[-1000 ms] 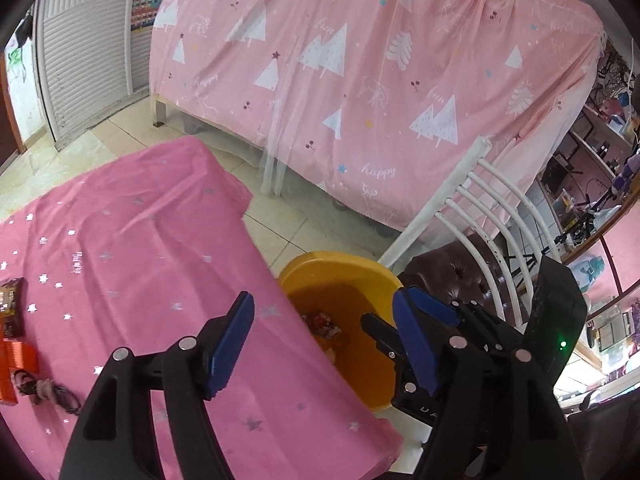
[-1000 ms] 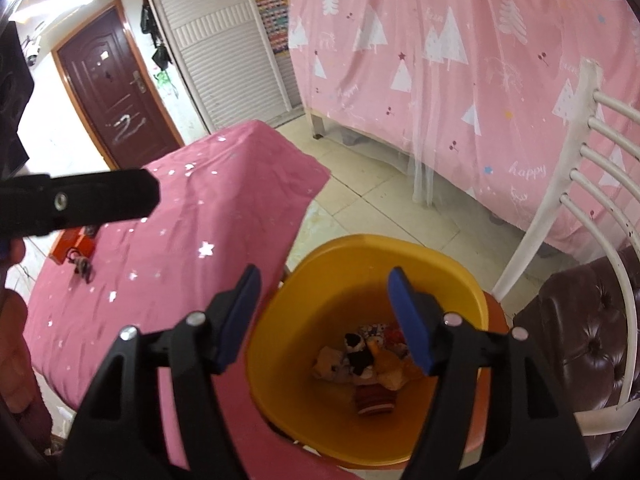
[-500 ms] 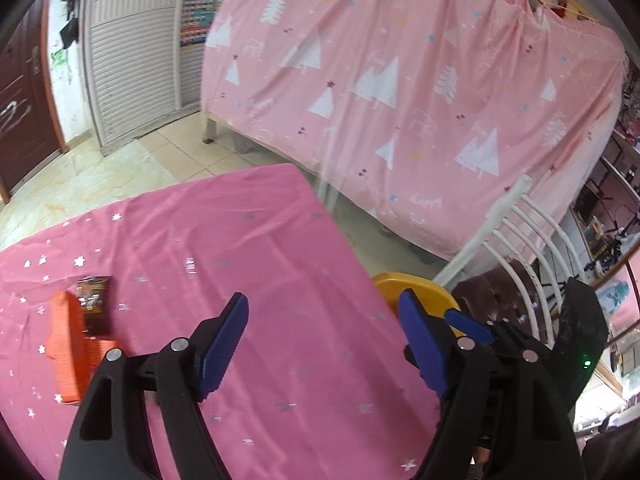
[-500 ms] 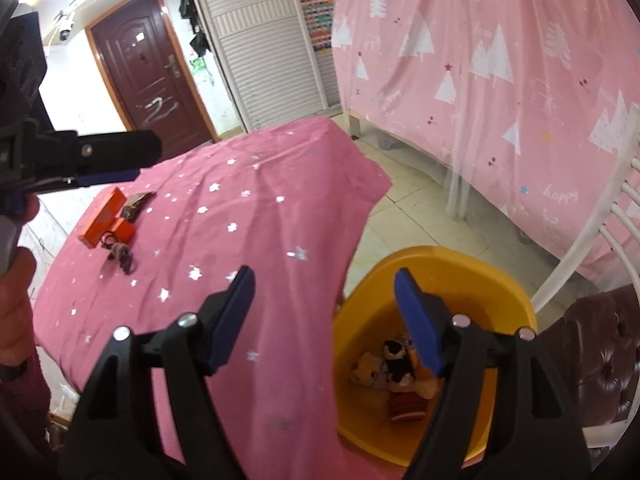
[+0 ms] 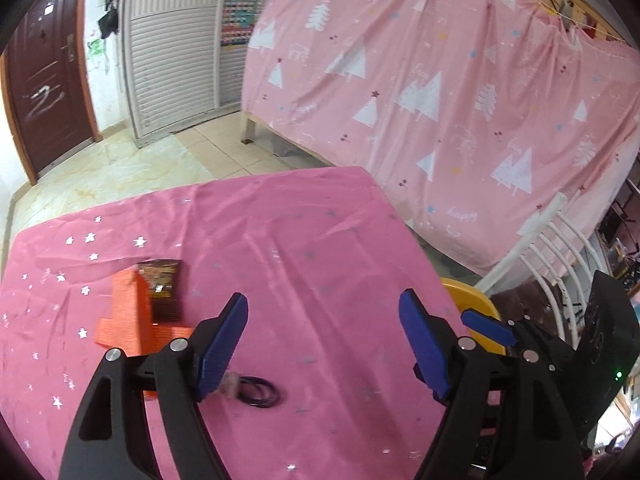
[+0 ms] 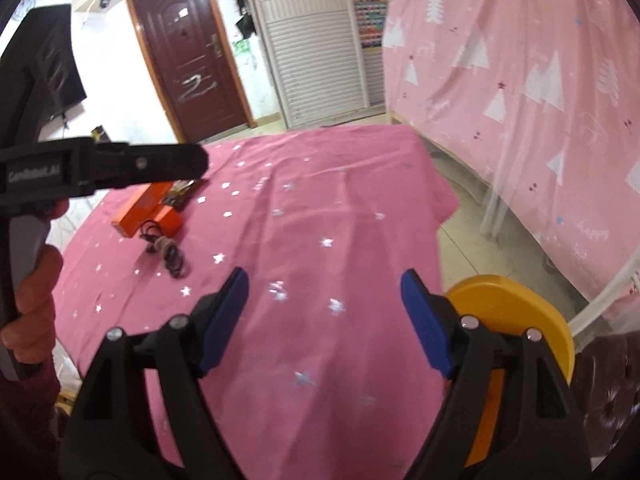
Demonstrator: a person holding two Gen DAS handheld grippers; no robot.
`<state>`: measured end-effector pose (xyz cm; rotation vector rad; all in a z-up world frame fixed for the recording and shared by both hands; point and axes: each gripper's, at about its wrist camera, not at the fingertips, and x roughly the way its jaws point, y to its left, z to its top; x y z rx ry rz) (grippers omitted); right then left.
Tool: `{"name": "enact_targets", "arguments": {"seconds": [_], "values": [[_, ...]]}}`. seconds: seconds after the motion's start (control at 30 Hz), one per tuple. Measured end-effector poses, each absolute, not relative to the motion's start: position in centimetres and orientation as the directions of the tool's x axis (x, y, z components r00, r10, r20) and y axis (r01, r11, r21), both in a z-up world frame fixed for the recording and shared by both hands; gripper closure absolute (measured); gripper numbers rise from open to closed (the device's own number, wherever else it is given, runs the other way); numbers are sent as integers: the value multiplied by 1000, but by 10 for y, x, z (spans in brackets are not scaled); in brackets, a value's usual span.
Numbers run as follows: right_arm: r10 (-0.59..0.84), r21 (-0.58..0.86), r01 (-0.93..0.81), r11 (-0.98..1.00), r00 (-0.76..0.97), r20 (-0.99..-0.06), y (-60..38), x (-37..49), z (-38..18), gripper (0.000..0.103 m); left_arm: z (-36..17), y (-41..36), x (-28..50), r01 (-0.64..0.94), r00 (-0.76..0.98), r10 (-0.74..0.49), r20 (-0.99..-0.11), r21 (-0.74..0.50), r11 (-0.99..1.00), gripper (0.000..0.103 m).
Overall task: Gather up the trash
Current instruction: 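Move both open grippers back over the orange boxes and cable, then grasp the long orange box with the left gripper while the right grasps the black cable coil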
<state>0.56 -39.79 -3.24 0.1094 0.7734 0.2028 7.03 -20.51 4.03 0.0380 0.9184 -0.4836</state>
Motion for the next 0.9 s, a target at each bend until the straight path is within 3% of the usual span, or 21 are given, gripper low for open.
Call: {"name": "enact_targets", "arguments": {"seconds": [0.13, 0.23, 0.73, 0.9], "values": [[237, 161, -174, 971, 686, -688, -380, 12, -31, 28, 37, -189, 76, 380, 528, -357, -770, -161, 911, 31], [243, 145, -199, 969, 679, -693, -367, 16, -31, 20, 35, -176, 79, 351, 553, -330, -765, -145, 925, 31], [290, 107, -308, 945, 646, -706, -314, 29, -28, 20, 25, -109, 107, 238, 559, -276, -782, -167, 957, 31], [308, 101, -341, 935, 635, -708, -301, 32, -29, 13, 17, -97, 114, 225, 538, -277, -796, -181, 957, 33]]}}
